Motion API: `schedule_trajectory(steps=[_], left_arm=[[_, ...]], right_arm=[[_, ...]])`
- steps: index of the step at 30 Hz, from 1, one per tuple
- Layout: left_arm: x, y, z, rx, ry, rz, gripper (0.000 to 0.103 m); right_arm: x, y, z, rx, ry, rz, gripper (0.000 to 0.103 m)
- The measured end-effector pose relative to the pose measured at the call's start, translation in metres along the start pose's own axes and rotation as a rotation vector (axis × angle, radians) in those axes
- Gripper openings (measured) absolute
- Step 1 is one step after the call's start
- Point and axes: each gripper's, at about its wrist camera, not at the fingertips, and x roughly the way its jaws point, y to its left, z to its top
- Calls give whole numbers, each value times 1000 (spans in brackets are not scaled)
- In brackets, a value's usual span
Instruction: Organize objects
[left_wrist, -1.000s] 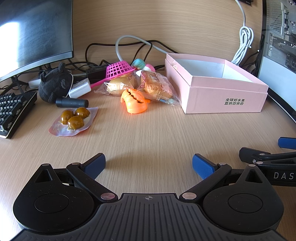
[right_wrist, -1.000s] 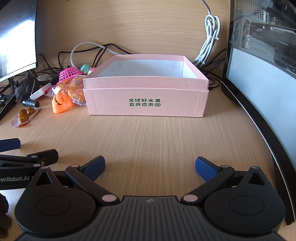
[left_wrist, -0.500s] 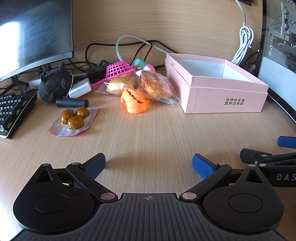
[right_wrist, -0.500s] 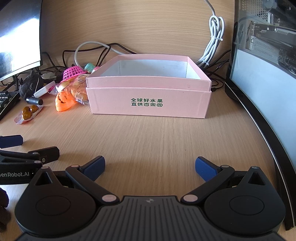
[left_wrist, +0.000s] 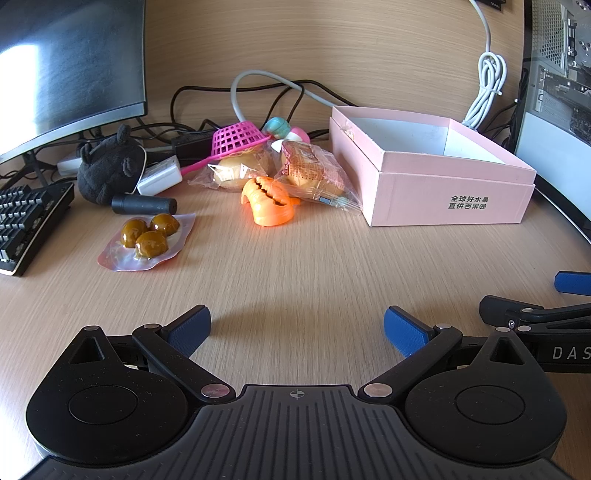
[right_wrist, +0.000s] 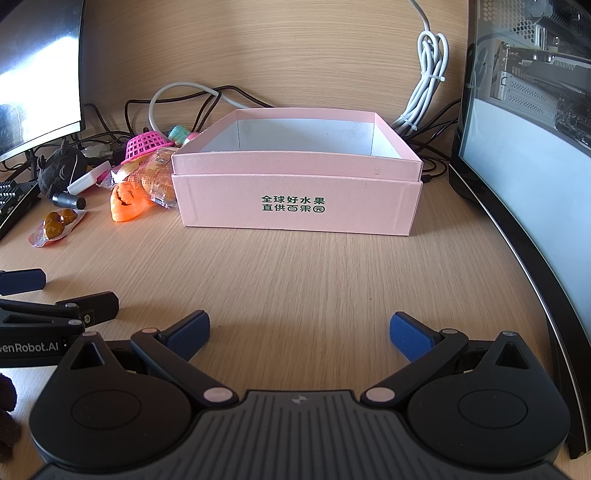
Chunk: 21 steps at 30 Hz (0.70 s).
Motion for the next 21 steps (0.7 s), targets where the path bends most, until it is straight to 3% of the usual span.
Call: schedule_trajectory(steps=[5, 9, 11, 14, 18, 21], left_arm=[[0, 0, 0, 2, 0, -1, 102], [-3, 7, 9, -21, 45, 7, 101], [-10, 16, 17, -22, 20, 30, 101], [-21, 42, 38, -12, -44, 97, 101], [-6, 93, 67, -77, -2, 152, 101], [13, 137, 90, -179, 16, 169, 101]], right_arm=[[0, -1, 0, 1, 2, 8, 103], [1, 1, 9, -5, 87, 13, 103], [2, 3, 10, 5, 103, -2, 103], [3, 4, 9, 12, 103, -12, 103], [6, 3, 15, 9, 149, -10, 103], [10, 5, 21, -5, 191, 3, 103]])
